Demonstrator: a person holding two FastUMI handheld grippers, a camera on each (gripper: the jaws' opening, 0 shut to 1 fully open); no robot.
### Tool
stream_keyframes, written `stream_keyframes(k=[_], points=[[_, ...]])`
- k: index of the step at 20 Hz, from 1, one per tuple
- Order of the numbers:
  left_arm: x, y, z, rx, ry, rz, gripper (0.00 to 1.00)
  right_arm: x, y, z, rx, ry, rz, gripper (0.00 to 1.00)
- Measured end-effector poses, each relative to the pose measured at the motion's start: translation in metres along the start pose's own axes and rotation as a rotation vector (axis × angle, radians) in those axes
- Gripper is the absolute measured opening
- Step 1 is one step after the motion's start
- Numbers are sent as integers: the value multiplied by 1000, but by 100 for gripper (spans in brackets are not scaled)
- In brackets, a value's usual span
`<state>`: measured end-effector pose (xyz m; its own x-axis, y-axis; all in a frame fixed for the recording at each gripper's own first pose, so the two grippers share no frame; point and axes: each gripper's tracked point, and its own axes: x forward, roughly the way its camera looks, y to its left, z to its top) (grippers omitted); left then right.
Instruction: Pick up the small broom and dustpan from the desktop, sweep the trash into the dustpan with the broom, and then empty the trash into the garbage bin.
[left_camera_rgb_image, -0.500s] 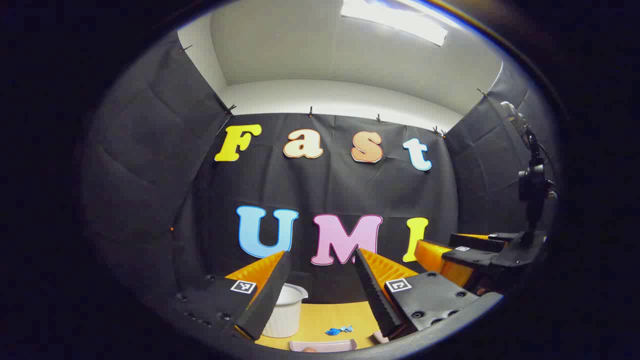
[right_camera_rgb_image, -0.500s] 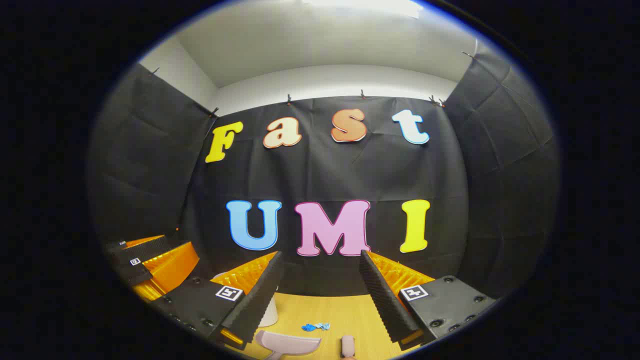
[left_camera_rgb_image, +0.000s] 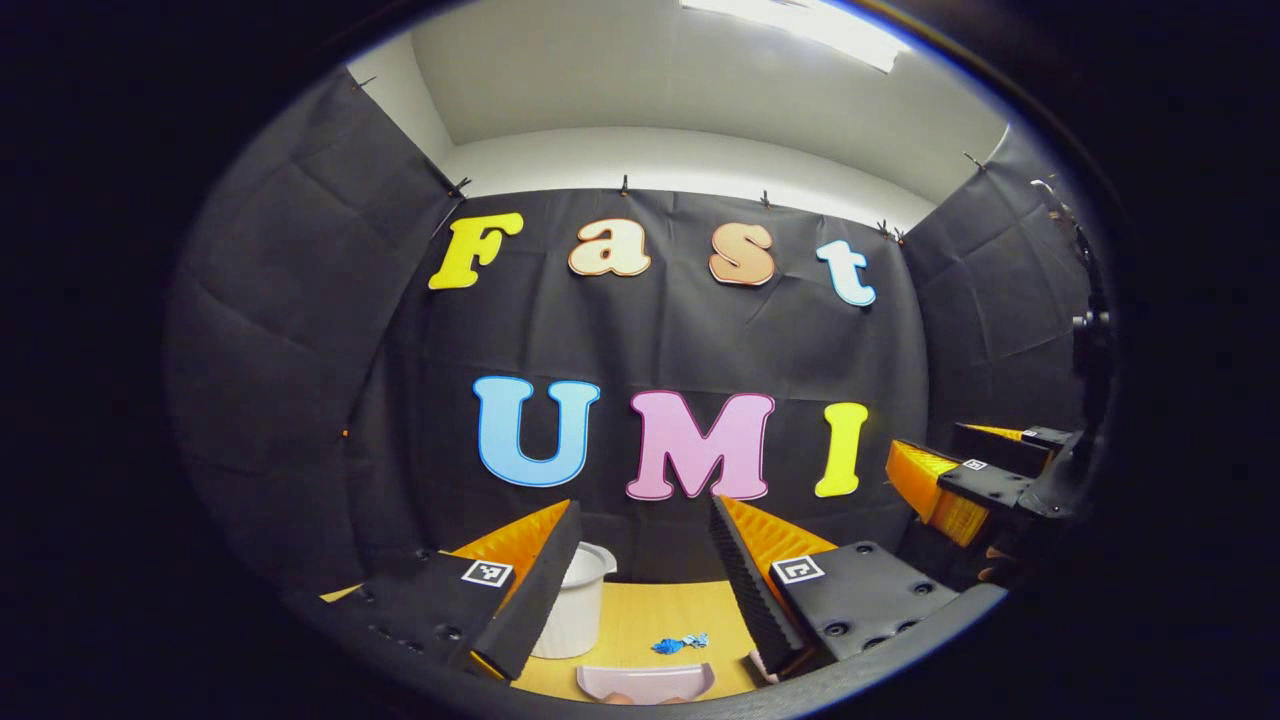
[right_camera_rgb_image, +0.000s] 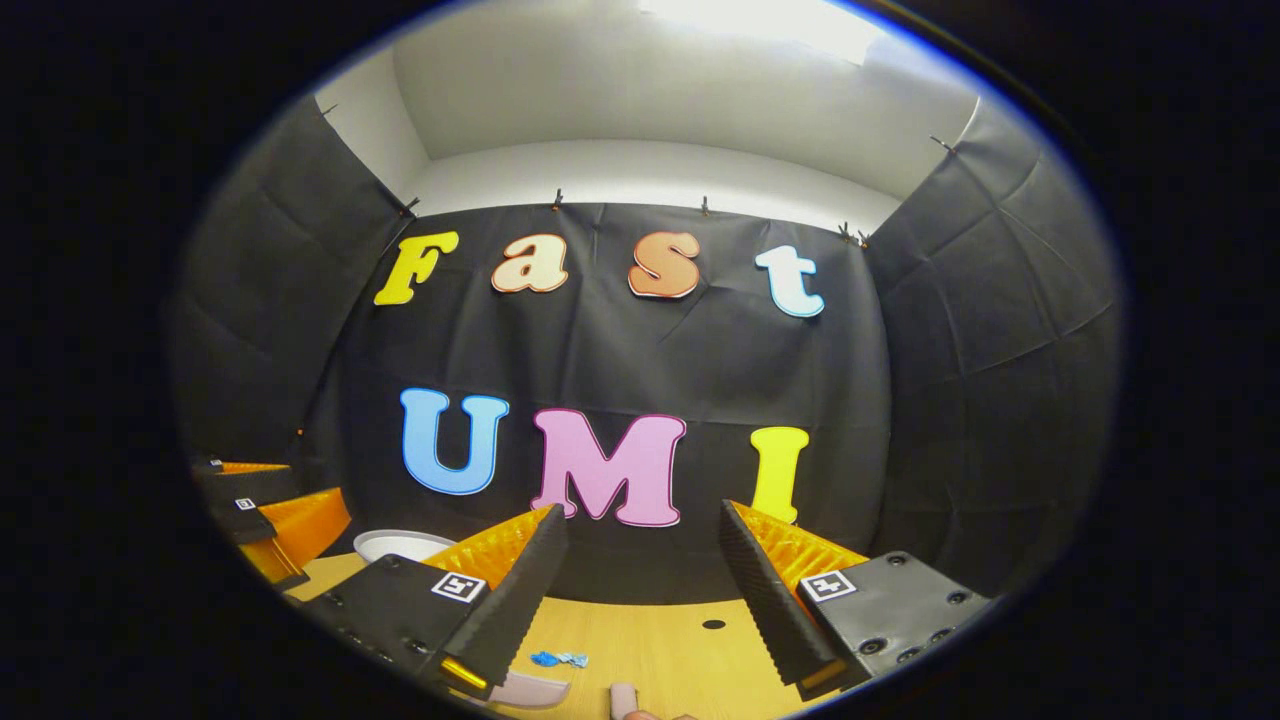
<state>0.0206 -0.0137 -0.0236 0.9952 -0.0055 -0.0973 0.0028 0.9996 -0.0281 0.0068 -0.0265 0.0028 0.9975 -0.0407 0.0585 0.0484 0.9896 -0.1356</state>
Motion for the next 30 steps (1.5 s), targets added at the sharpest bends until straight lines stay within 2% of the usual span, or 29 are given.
stream_keyframes(k=[9,12,14,18,22,24,25,27,30], points=[[0,0,-14,-13,50,11,77,-4,7,-6,-14,1,51,98],[-5,7,-9,-75,34,43,77,-8,3,-12,-5,24,52,96],[-6,2,-13,-96,42,15,77,-9,-3,-13,-5,30,39,96],[-7,2,-21,-8,76,-20,77,-14,-1,-27,-15,74,39,98],[-14,3,-19,-11,62,-38,76,-19,-7,-40,-139,114,-5,96],[-18,5,-21,-1,66,-57,76,-25,8,-37,-163,116,6,97],[-21,7,-20,1,66,-70,76,-30,15,-36,-151,114,15,94],[-27,15,-23,-5,65,-82,76,-38,31,-31,-125,105,33,97],[-33,29,-30,-26,79,-84,76,-44,41,-28,-150,98,27,96]])
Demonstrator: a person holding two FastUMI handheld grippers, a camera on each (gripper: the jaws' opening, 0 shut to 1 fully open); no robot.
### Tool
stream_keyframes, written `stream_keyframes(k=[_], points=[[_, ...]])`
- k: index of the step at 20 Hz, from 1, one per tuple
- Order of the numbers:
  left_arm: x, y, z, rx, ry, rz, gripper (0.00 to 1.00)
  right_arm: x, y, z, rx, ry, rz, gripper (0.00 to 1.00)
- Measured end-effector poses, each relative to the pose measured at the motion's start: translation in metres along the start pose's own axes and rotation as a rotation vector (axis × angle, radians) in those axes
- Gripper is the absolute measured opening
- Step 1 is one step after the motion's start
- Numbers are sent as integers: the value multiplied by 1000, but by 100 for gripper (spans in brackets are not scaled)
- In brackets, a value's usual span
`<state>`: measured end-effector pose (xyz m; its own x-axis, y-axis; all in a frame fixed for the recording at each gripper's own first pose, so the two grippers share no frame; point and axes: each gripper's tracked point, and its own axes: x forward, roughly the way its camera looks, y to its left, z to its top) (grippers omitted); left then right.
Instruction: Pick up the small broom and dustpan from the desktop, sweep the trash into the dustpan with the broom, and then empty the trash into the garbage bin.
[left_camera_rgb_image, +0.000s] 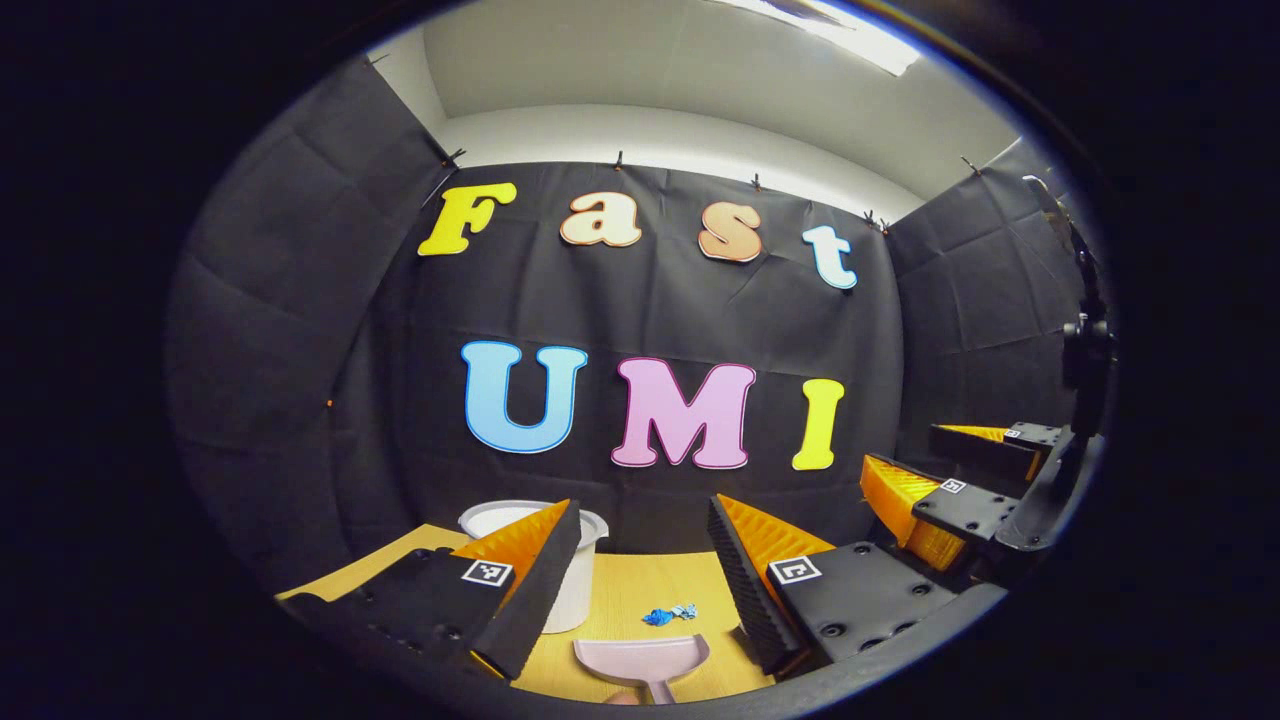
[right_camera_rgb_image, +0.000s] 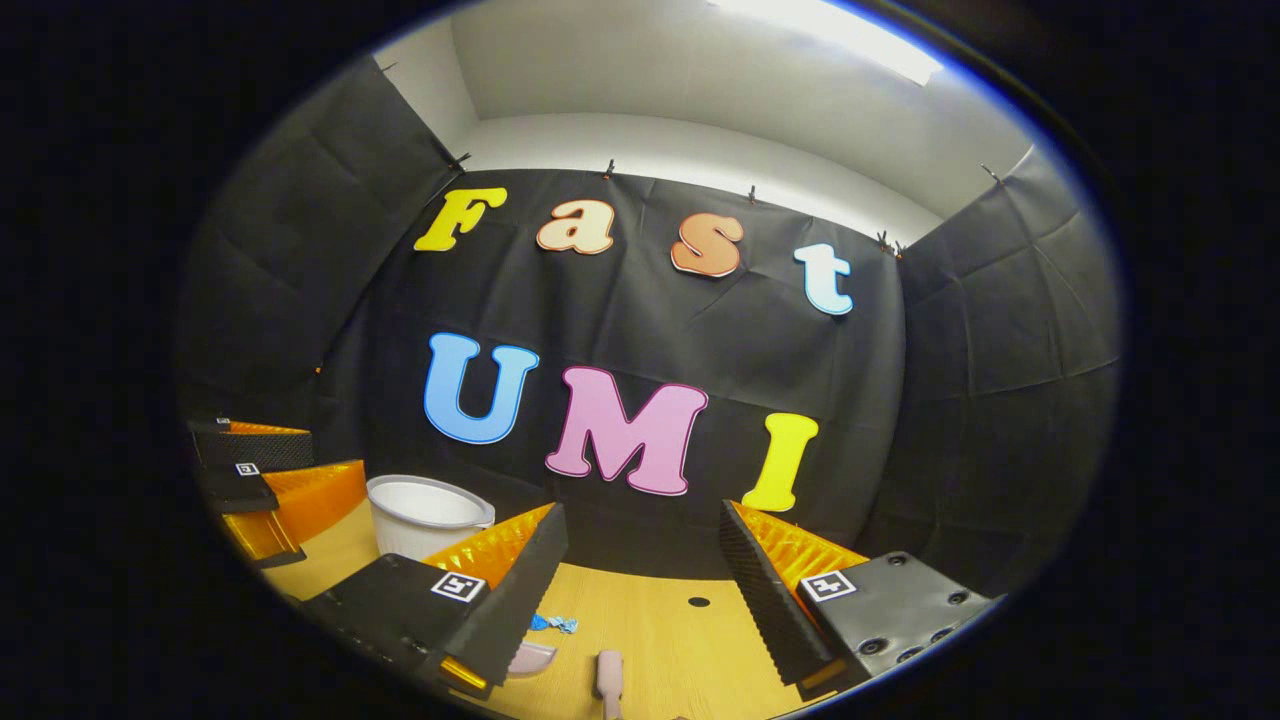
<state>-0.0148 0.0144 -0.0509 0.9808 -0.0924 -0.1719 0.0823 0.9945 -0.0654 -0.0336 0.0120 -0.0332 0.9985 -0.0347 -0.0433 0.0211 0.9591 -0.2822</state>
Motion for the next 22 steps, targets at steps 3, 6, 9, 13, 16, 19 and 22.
stream_keyframes(k=[3,6,9,13,16,19,22], points=[[-1,6,-10,-9,25,-6,76,-2,16,1,11,12,30,97],[4,5,-14,-78,24,-9,76,5,9,5,8,-15,13,98],[20,5,-37,-49,110,-9,77,21,8,-11,16,6,9,98],[46,3,-99,-12,307,-2,77,49,-8,-43,0,60,2,97],[54,0,-165,-63,487,6,77,70,-26,-72,-12,109,0,97],[51,-10,-231,-38,714,26,77,87,-38,-100,-3,158,9,97],[48,-15,-278,-38,885,54,79,107,-42,-125,-21,192,38,98]])
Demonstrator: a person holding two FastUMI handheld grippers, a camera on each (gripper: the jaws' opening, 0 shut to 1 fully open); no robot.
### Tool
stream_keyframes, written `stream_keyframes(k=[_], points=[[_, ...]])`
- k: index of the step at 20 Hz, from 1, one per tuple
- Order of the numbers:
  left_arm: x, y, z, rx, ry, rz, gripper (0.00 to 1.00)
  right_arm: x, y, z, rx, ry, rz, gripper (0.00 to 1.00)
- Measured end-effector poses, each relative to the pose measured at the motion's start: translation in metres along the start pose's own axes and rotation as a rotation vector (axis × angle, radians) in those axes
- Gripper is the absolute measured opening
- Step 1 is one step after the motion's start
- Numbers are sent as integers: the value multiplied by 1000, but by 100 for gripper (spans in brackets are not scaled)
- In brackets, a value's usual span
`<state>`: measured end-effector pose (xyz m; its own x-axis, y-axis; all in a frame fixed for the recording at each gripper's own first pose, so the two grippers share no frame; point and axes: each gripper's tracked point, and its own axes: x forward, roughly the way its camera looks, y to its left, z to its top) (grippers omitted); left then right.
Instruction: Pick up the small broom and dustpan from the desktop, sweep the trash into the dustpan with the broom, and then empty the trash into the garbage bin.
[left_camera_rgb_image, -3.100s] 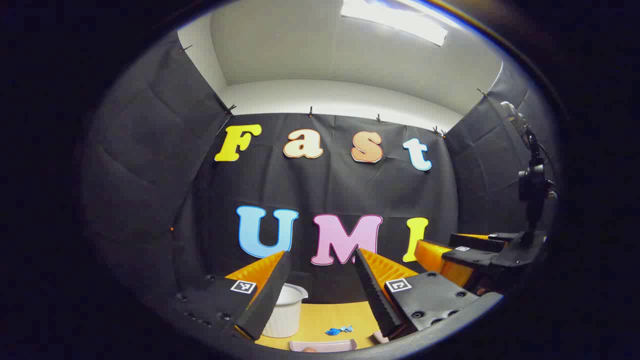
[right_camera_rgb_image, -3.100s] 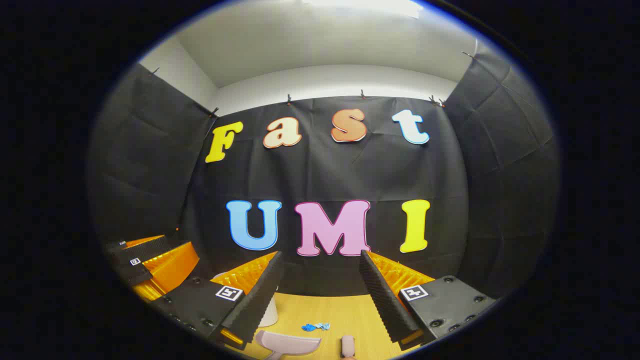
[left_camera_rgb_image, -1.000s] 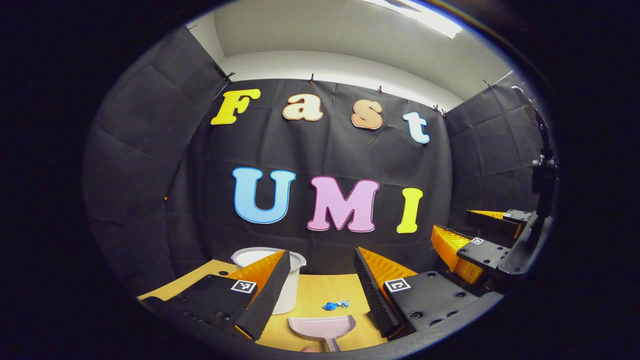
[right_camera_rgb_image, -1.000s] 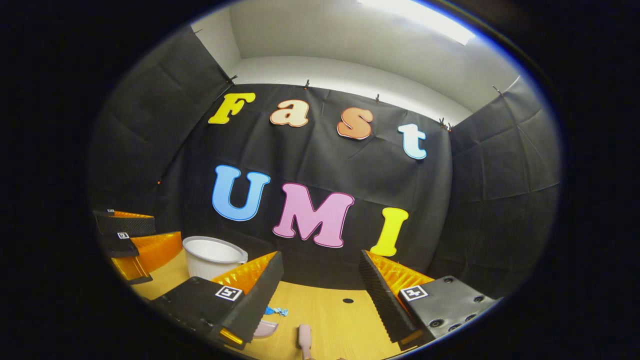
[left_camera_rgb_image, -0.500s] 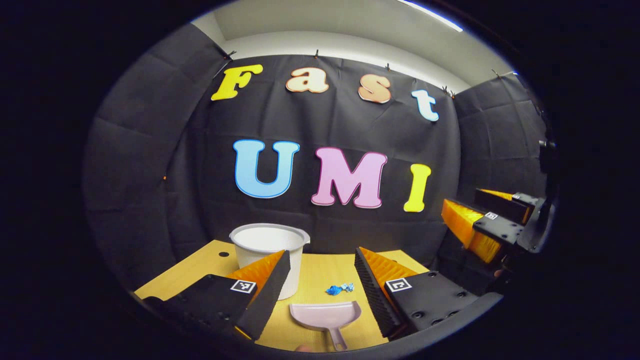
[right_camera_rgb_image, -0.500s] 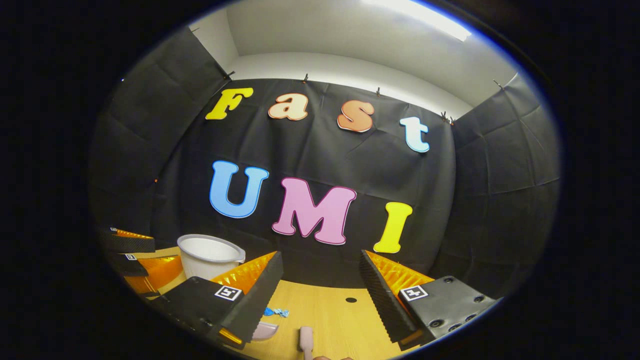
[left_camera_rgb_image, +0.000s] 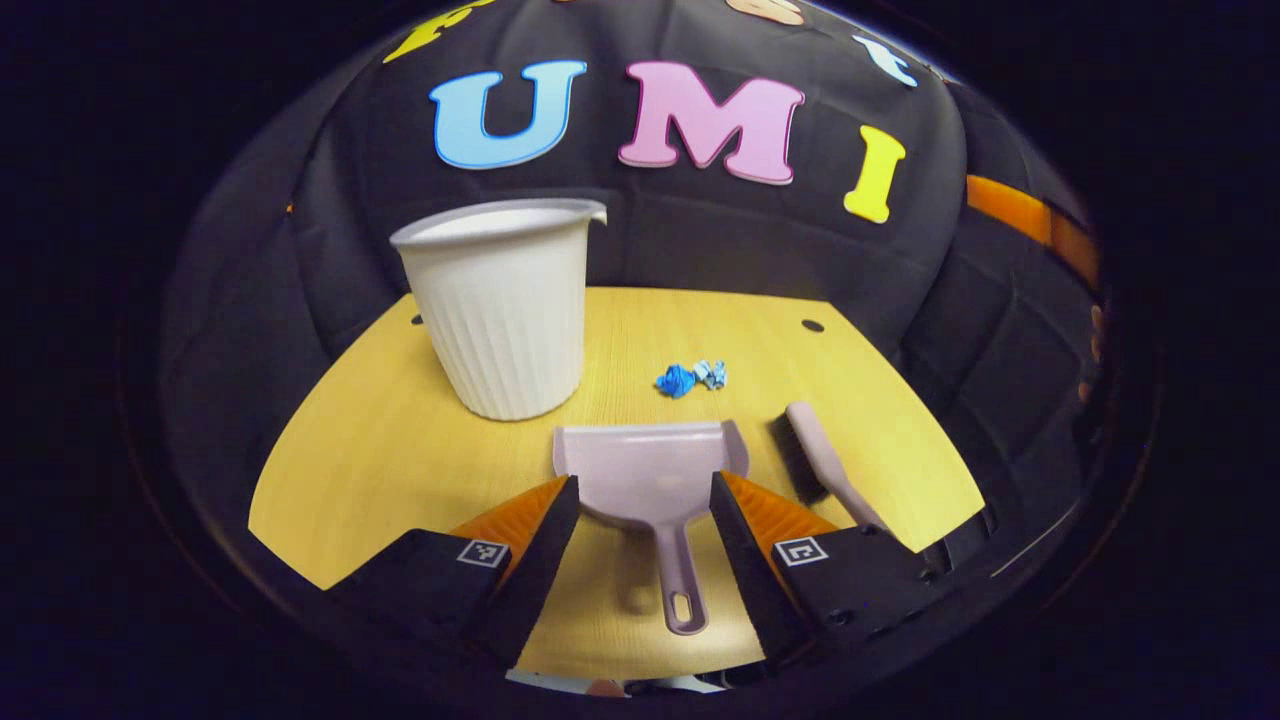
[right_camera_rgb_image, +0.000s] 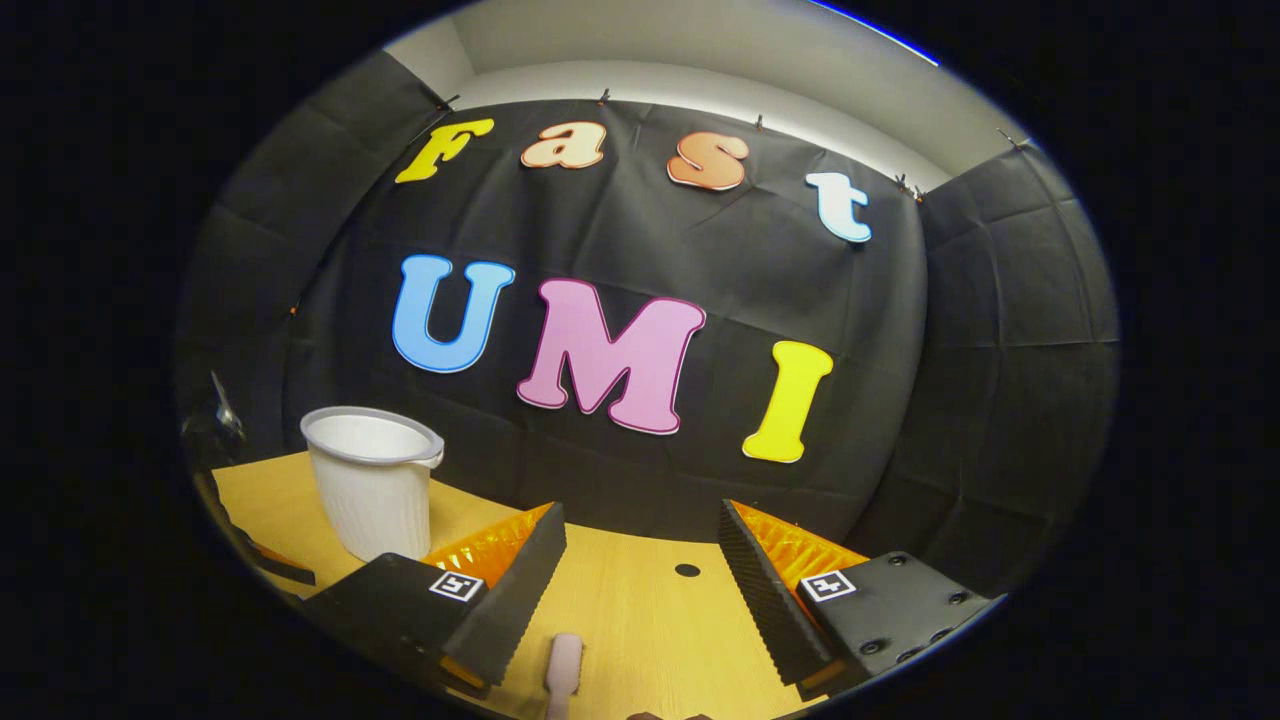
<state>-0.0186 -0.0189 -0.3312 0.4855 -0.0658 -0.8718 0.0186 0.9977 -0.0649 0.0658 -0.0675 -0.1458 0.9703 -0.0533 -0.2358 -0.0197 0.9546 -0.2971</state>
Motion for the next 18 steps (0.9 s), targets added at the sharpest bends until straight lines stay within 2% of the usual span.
stream_keyframes(k=[7,12,15,16,18], points=[[49,-14,-46,-7,271,52,79,44,5,-52,46,86,107,99],[84,-22,-55,-5,410,92,78,59,7,-81,97,157,173,98],[100,-16,-58,-16,482,122,66,61,5,-101,118,214,206,99],[103,-19,-55,-31,490,103,64,56,9,-112,126,255,228,99],[102,-21,-54,-52,505,90,49,50,10,-134,135,334,246,99]])
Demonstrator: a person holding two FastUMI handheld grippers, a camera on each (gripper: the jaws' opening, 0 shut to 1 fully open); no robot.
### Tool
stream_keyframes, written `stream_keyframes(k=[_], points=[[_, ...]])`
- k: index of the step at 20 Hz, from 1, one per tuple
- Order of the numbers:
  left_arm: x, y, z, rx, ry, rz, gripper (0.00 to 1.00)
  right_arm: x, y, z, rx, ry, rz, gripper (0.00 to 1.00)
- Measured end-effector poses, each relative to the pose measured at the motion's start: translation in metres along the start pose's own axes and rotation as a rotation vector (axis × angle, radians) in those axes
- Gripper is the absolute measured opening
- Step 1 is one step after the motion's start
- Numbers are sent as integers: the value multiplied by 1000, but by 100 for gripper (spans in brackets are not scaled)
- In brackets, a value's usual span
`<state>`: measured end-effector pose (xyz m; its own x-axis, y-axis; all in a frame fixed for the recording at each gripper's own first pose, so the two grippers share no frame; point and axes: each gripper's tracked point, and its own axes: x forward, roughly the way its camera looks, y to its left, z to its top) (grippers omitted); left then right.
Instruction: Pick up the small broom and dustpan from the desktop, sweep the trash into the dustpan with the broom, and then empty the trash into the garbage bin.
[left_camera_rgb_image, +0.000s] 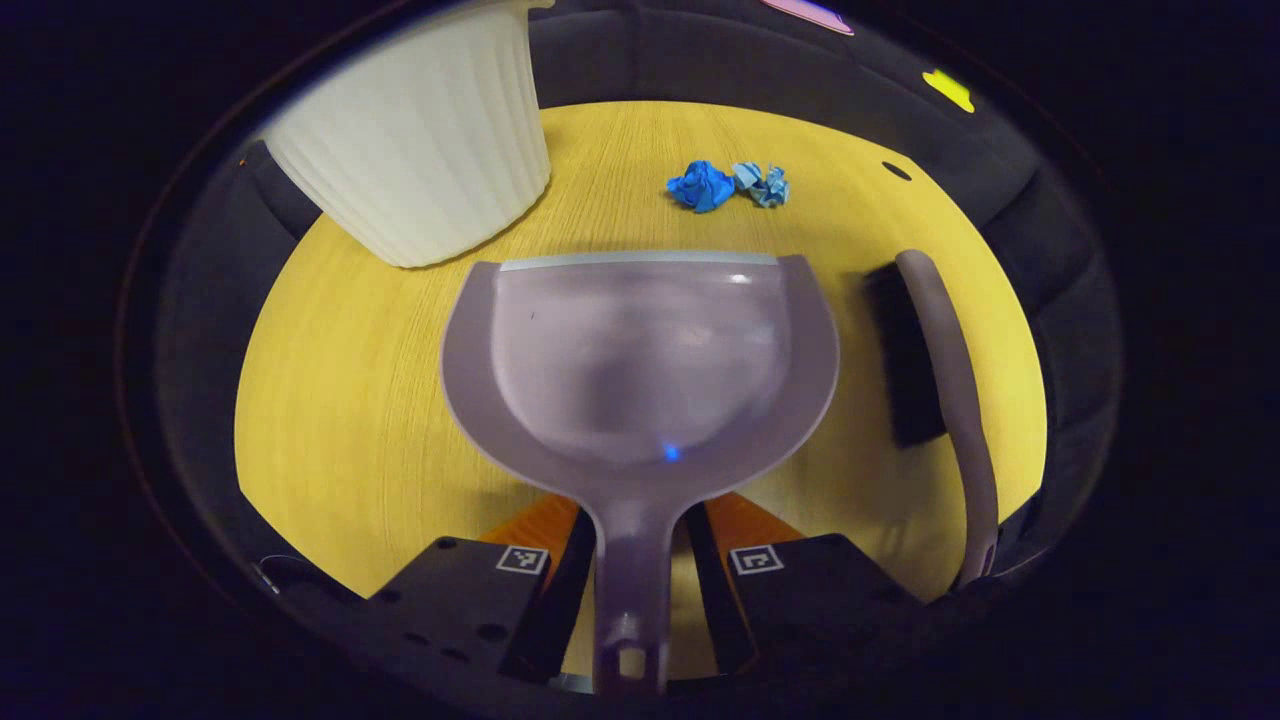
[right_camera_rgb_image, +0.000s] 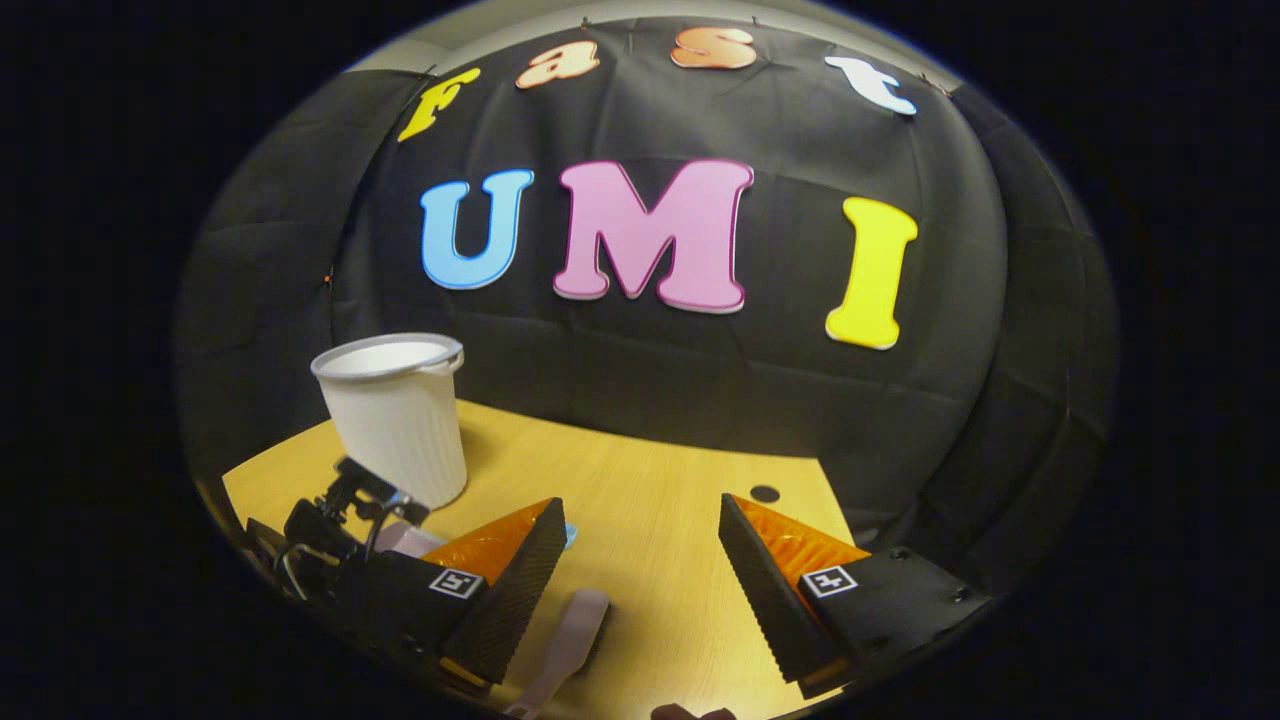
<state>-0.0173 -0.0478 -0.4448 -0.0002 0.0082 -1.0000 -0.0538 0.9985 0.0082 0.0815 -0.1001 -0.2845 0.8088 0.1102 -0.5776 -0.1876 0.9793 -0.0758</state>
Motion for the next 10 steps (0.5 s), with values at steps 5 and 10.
stream_keyframes(k=[5,10], points=[[3,5,-1,21,22,-1,31,-10,14,-32,79,121,31,96],[-6,19,-8,86,15,-35,31,-20,48,-79,99,299,22,99]])
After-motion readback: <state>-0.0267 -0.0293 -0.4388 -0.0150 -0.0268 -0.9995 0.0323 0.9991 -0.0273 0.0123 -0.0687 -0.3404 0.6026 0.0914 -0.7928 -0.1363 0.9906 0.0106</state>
